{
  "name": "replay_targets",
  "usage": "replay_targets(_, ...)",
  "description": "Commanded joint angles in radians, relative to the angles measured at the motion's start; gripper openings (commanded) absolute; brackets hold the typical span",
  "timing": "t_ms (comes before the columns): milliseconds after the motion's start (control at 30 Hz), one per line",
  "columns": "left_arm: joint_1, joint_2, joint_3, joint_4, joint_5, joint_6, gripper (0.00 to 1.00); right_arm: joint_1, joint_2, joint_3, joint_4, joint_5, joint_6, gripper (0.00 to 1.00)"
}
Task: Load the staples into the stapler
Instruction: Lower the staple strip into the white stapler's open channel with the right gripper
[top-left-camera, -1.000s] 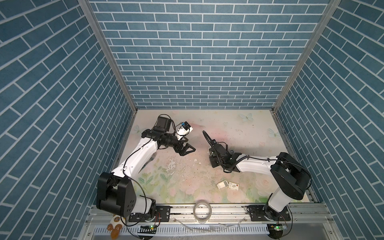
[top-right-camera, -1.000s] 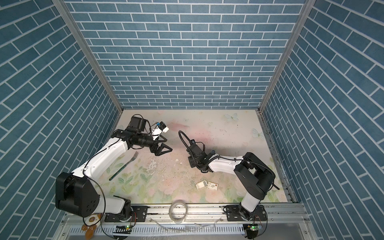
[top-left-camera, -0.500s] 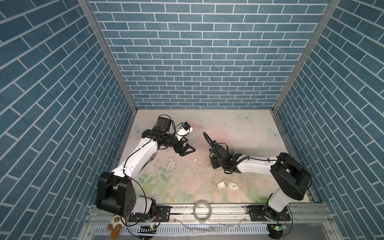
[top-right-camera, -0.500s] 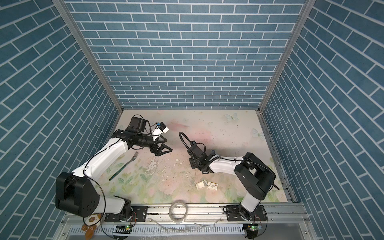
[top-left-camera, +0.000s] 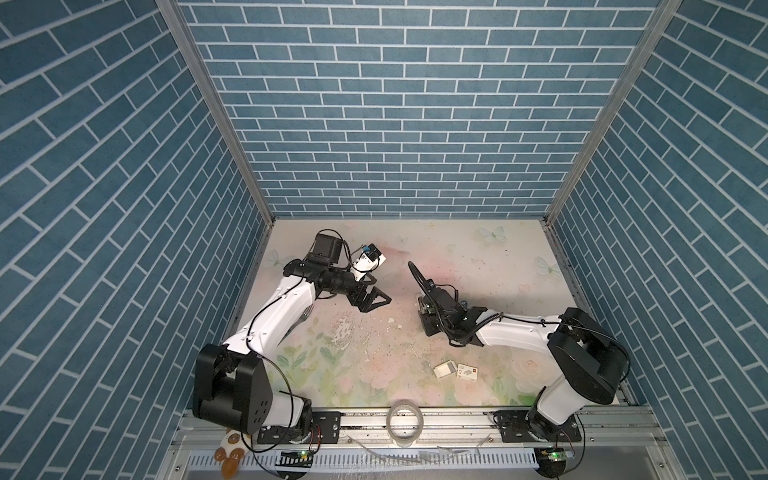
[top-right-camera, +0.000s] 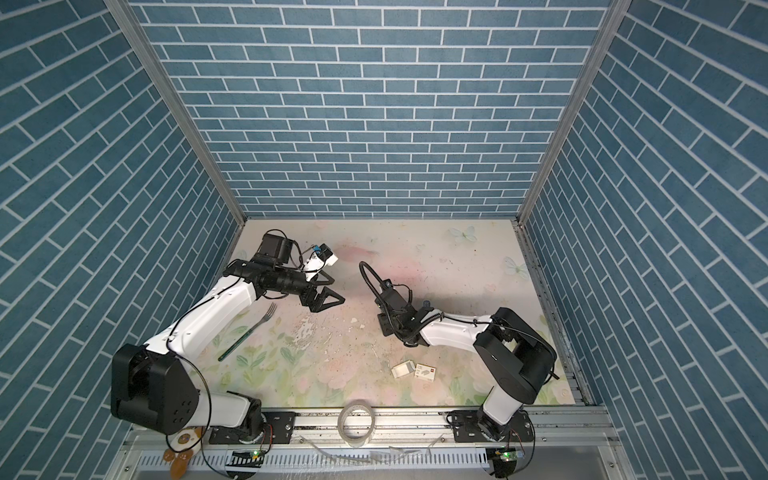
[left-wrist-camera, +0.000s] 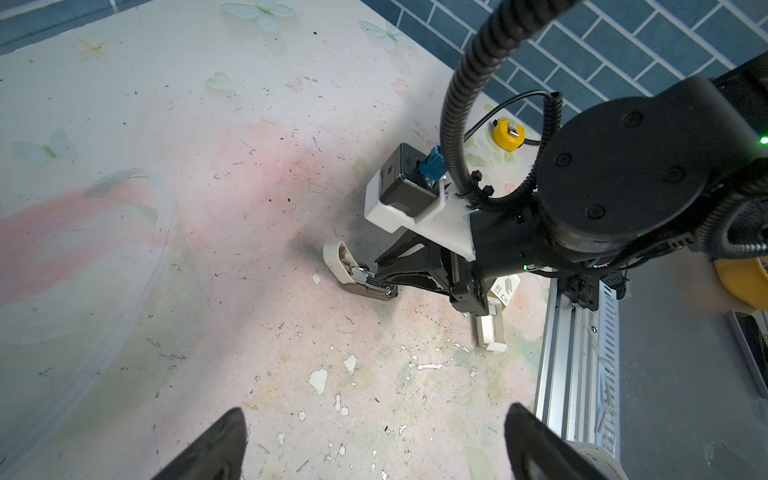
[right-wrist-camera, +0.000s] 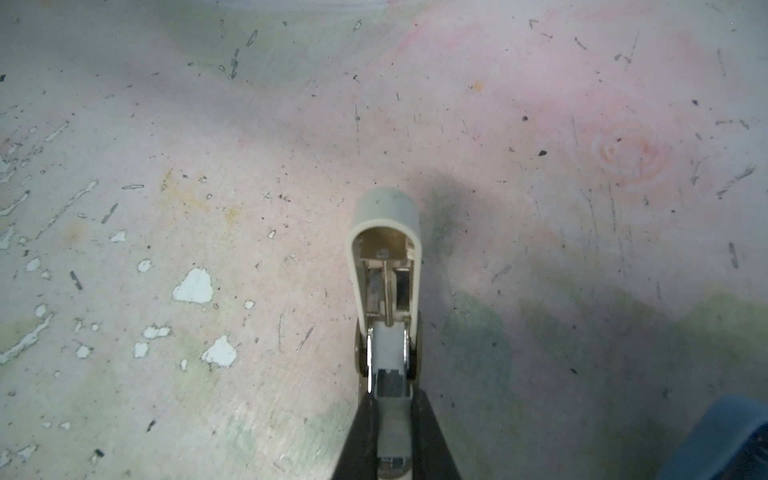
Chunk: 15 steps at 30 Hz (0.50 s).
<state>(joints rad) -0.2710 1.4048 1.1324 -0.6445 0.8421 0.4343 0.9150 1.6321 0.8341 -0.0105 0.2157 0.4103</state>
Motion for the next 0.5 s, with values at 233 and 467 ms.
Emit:
replay_targets(233,0.007,0.013,-0.016,0.004,0.009,0.005,0.98,-0.003,0.004,-0.004,0.02,-0.01,-0.004,0.1)
replay_targets(467,0.008,0.013,-0.018,0.006,0.01,0.006,0.98,-0.004,0.006,-0.012,0.049,-0.048,0.021,0.1)
